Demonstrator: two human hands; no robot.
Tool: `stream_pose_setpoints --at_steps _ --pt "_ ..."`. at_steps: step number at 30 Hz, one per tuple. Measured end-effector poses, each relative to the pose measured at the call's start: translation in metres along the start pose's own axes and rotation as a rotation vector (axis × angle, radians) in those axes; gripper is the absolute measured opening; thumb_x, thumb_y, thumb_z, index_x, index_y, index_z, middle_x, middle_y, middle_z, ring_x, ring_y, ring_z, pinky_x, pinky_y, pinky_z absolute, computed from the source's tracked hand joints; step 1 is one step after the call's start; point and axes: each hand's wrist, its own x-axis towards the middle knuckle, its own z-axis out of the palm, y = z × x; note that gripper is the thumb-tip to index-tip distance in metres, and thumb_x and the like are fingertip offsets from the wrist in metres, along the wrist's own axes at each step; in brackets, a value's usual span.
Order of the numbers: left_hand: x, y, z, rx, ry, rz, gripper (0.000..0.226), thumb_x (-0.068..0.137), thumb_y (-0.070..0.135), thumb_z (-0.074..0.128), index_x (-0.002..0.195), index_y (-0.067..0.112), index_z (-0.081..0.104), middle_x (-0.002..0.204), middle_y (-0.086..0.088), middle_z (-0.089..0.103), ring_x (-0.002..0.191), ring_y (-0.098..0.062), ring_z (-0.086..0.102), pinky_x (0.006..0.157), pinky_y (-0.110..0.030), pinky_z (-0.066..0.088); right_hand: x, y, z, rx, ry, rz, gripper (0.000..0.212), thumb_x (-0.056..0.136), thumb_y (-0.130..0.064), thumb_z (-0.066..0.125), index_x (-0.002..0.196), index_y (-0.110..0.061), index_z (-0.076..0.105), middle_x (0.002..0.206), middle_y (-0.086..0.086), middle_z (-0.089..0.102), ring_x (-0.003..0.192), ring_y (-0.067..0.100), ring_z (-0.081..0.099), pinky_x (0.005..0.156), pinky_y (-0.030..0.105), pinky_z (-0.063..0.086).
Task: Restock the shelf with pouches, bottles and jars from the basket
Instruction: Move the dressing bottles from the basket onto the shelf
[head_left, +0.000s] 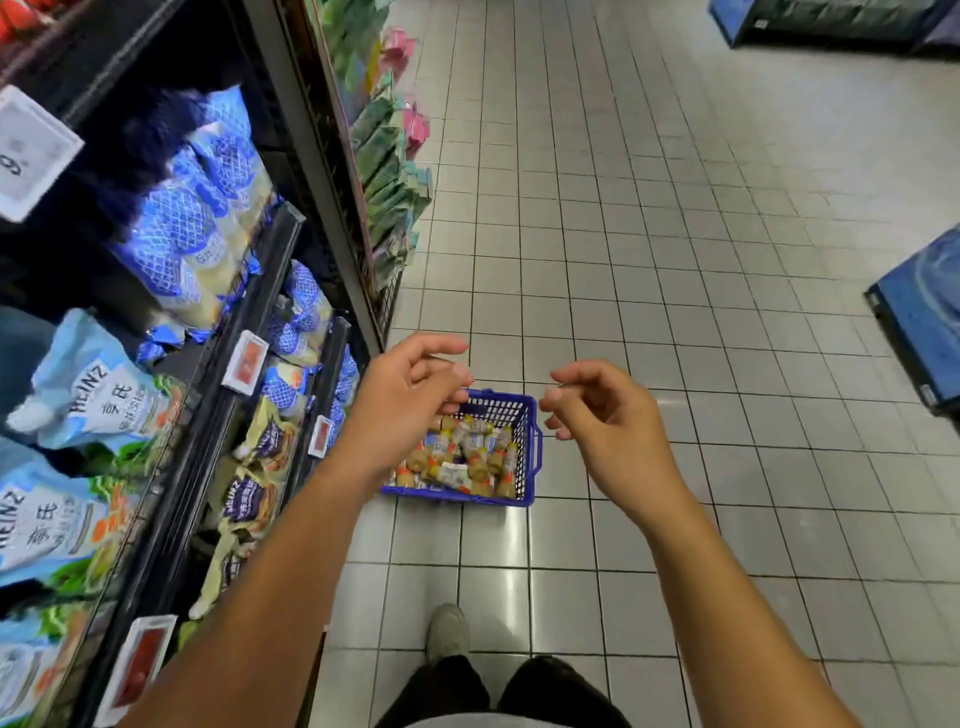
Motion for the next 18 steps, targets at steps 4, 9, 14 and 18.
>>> stream_pose_setpoints --at_steps 4,9,14,18 --pt "0.031 -0.014 -0.006 -0.035 0.0 -0.062 0.02 0.097 0.007 0.06 0.106 0.024 0.065 0.088 -0.005 0.076 0.079 -0.01 0.071 0.072 -0.022 0.059 0.027 0.008 0.006 -0.031 -0.004 0.032 0.01 0.094 -0.011 0.065 0.098 -0.02 0.066 0.086 0.009 0.071 0.075 0.006 0.067 0.064 0.019 0.054" --pt "0.066 -0.031 -0.006 -0.049 0.013 -0.119 0.02 0.096 0.007 0.06 0.105 0.024 0.066 0.086 -0.003 0.076 0.077 -0.01 0.07 0.069 -0.019 0.056 0.063 0.025 0.007 -0.035 -0.003 0.097 0.01 0.095 -0.01 0.064 0.097 -0.019 0.065 0.09 -0.001 0.072 0.077 -0.001 0.068 0.061 0.017 0.054" --pt "0.104 -0.042 -0.002 -0.031 0.031 -0.157 0.019 0.096 0.011 0.061 0.107 0.024 0.066 0.088 -0.002 0.076 0.079 -0.012 0.072 0.069 -0.018 0.056 0.106 0.046 0.003 -0.048 -0.021 0.151 0.008 0.095 -0.008 0.064 0.098 -0.016 0.065 0.095 0.001 0.071 0.077 -0.001 0.068 0.061 0.016 0.053" --pt "0.14 -0.05 0.005 -0.017 0.061 -0.213 0.016 0.097 0.012 0.06 0.106 0.024 0.066 0.085 0.0 0.076 0.078 -0.011 0.072 0.069 -0.019 0.056 0.146 0.063 -0.005 -0.038 -0.037 0.219 0.006 0.094 -0.011 0.065 0.099 -0.015 0.066 0.089 0.004 0.071 0.075 0.001 0.069 0.06 0.018 0.054"
